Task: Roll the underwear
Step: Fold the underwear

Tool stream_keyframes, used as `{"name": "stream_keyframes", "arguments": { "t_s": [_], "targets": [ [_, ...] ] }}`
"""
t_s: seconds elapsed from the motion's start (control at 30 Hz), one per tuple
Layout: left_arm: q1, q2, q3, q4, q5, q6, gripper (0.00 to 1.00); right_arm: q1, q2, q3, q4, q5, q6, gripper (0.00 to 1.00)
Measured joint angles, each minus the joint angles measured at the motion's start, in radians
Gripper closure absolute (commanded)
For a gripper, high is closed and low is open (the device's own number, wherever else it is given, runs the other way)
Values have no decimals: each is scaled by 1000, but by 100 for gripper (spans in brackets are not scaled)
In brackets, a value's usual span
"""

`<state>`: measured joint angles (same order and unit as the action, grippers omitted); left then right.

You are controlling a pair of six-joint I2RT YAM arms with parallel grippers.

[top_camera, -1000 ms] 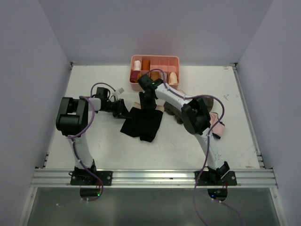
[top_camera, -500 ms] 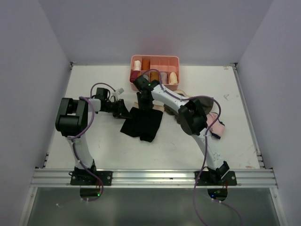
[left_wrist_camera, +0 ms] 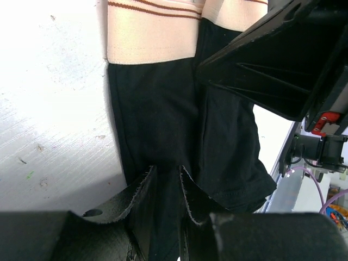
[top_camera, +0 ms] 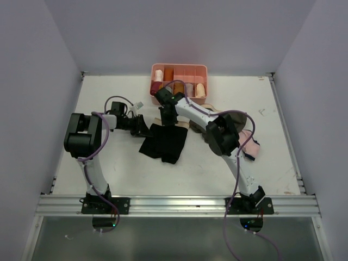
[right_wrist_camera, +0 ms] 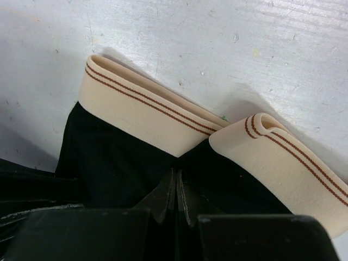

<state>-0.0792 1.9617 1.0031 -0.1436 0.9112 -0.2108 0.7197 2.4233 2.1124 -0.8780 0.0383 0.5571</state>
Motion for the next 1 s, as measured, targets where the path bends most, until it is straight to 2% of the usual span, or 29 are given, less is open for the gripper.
{"name": "stream_keyframes", "arguments": {
  "t_s": [0.47, 1.0],
  "targets": [
    [0, 0, 0, 0, -8, -15, 74, 2, -63, 0, -4, -26, 1, 100],
    [0, -3, 0, -3, -17, -17, 76, 40, -65, 27, -3, -64, 11, 100]
  ]
}}
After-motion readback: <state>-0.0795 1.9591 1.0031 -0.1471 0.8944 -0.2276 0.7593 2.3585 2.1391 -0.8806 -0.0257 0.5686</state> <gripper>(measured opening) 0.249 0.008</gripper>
